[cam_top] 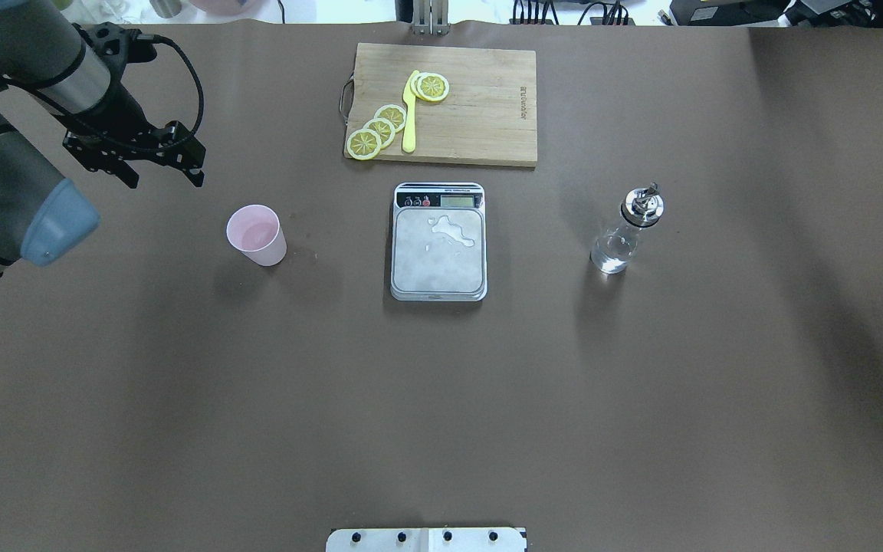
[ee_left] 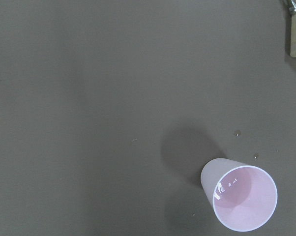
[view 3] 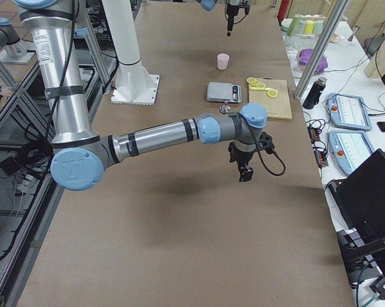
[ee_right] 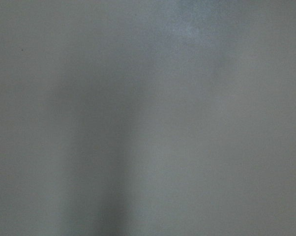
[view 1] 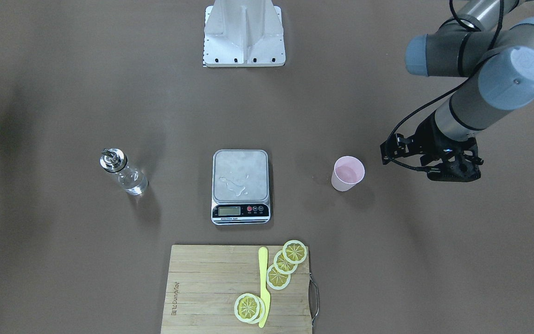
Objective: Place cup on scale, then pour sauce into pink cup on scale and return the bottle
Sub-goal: 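Reach the left gripper down to the pink cup and grasp it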
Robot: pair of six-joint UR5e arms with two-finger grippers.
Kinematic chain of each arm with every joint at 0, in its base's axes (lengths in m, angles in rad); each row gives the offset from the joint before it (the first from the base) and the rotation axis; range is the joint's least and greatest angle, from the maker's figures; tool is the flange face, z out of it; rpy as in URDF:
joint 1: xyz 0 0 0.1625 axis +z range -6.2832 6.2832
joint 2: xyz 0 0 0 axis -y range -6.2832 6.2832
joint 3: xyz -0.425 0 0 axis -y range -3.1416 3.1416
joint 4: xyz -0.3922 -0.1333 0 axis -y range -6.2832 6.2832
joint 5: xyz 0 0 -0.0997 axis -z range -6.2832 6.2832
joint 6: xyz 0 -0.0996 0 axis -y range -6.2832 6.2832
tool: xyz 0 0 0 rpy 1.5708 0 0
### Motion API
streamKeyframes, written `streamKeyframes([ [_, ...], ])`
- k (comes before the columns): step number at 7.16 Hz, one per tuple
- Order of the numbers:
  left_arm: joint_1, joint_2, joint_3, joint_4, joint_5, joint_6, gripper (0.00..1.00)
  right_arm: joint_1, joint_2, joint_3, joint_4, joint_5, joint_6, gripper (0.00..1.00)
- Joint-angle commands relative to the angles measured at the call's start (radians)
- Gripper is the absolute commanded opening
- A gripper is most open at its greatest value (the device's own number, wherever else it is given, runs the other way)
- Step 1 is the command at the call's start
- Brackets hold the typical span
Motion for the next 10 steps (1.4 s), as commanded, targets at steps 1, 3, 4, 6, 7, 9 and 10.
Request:
streamKeyframes([
  [1, 0.067, -0.017, 0.086, -0.141, 0.003, -0.064, 0.97, 0.0, -0.001, 0.006, -0.014, 0.012, 0.0, 1.0],
  [3, 0.091, -0.025, 0.094, -0.154, 0.003, -0.078, 0.79, 0.0, 0.008, -0.005, -0.014, 0.012, 0.0, 1.0],
  [4, 0.097, -0.027, 0.094, -0.154, 0.003, -0.078, 0.68, 0.0, 0.008, -0.005, -0.014, 0.012, 0.0, 1.0],
  [6, 0.121, -0.028, 0.094, -0.158, 0.004, -0.081, 0.52, 0.0, 0.008, -0.005, -0.014, 0.009, 0.0, 1.0],
  [7, 0.132, -0.025, 0.104, -0.192, 0.004, -0.081, 0.48, 0.0, 0.008, -0.005, -0.014, 0.009, 0.0, 1.0],
  [9, 0.134, -0.025, 0.114, -0.197, 0.004, -0.08, 0.44, 0.0, 0.008, -0.005, -0.014, 0.007, 0.0, 1.0],
  [10, 0.134, -0.024, 0.114, -0.197, 0.004, -0.077, 0.44, 0.0, 0.008, -0.005, -0.014, 0.007, 0.0, 1.0],
])
